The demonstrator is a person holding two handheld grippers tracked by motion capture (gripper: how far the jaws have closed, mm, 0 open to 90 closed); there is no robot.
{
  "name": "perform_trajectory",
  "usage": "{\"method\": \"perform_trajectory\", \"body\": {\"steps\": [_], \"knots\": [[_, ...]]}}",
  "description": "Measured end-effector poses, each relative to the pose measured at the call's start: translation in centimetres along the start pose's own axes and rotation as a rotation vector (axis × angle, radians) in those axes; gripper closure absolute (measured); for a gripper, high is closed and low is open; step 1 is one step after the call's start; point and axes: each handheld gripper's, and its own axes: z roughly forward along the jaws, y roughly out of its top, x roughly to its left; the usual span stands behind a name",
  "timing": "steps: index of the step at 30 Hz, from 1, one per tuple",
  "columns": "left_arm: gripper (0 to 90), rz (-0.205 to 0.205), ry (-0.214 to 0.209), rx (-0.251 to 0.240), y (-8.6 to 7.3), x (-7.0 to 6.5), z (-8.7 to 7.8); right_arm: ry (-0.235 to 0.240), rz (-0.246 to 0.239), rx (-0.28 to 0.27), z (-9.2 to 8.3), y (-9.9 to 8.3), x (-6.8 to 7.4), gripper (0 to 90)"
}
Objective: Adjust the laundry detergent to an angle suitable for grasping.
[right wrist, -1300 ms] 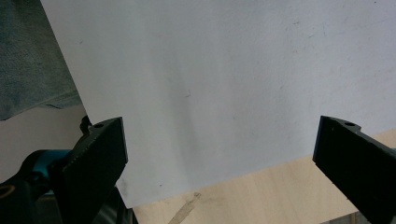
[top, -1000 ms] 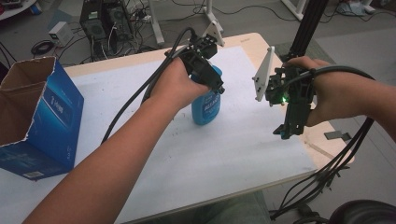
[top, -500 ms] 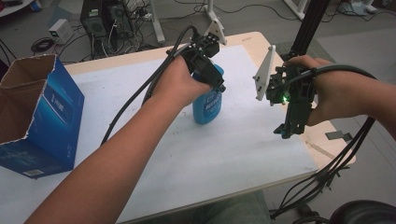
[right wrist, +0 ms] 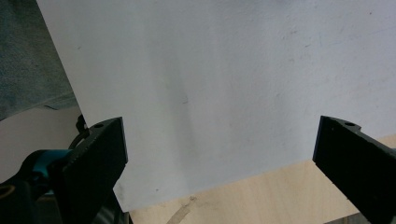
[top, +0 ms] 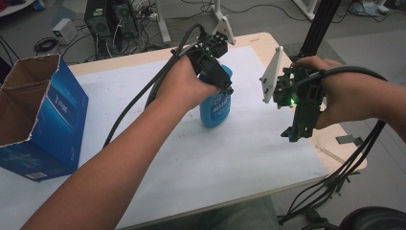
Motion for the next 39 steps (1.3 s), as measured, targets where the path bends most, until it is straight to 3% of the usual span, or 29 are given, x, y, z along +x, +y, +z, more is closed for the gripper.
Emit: {"method": "perform_trajectory", "body": {"steps": [8,9,15,18,23,26,32,39], "knots": [[39.0,0.030,-0.016,-0.001,-0.7,0.0,-2.9,-0.006,-0.003,0.001,-0.3,0.3,-0.1,2.1],[39.0,0.045,-0.012,0.002,-1.1,0.1,-4.0,-0.006,-0.003,0.004,-0.4,0.4,-0.1,2.1],[39.0,0.130,-0.001,0.037,-2.6,0.2,-6.9,-0.013,-0.018,0.007,-0.7,1.5,-0.1,2.1],[38.9,0.152,-0.010,0.048,-3.7,0.4,-8.4,-0.017,-0.034,0.005,-0.9,2.3,-0.2,2.1],[38.9,0.170,-0.038,0.060,-5.5,1.1,-10.4,-0.016,-0.052,0.006,-1.2,4.0,-0.6,2.1],[39.0,0.198,-0.043,0.068,-6.3,1.4,-11.2,-0.016,-0.061,0.006,-1.4,4.8,-0.8,2.1],[39.0,0.275,-0.052,0.094,-9.7,1.7,-13.5,0.000,-0.105,-0.010,-1.6,8.0,-1.7,2.1],[39.0,0.345,-0.135,0.101,-12.2,2.0,-14.1,0.029,-0.140,-0.013,-0.9,11.6,-3.3,2.1]]}}
